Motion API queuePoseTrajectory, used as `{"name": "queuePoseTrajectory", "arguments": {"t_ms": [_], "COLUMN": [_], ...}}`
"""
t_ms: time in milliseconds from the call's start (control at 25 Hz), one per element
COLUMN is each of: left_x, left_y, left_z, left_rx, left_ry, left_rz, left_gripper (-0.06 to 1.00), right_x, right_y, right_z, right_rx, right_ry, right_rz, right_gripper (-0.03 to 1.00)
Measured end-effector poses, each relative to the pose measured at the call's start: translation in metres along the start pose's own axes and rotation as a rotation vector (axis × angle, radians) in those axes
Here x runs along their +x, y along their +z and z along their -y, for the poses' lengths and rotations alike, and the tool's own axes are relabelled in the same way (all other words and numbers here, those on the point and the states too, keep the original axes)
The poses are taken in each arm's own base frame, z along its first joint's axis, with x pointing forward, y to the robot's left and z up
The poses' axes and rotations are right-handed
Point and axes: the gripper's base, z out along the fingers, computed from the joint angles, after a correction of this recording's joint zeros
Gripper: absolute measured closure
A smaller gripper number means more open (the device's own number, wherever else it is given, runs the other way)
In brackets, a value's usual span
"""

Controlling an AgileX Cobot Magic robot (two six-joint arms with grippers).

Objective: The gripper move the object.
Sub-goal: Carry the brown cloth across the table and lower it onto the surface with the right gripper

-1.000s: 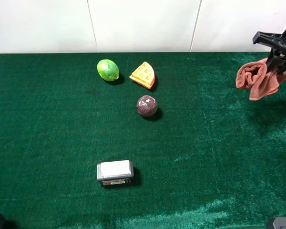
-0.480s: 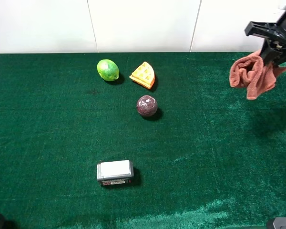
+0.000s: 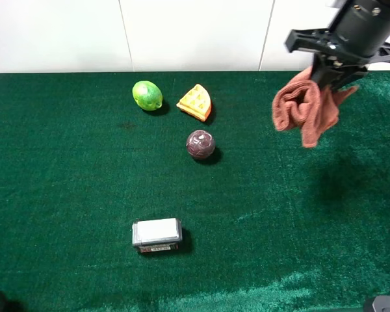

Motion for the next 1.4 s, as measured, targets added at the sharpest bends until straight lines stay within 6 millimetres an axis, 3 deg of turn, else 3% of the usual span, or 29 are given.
{"name": "queuePoseTrajectory", "arguments": {"t_ms": [600, 1000, 1400], "left_x": [0.000, 0.000, 0.000], "left_y": [0.000, 0.000, 0.000], "left_z": [0.000, 0.000, 0.000], "left_rx": [0.000, 0.000, 0.000], "left_ry": [0.000, 0.000, 0.000], "left_rz": [0.000, 0.000, 0.000], "left_gripper": [-0.05, -0.05, -0.05], "right_x": [0.036, 0.058, 0.047], "right_y": [0.015, 0.020, 0.031], "right_z": [-0.101, -0.148, -0.200], "right_rx": [-0.052, -0.122, -0.137], "right_ry": [-0.212, -0.283, -0.387], "right_rz": [-0.030, 0.008, -0.017], "right_gripper": [0.89, 0.89, 0.89]}}
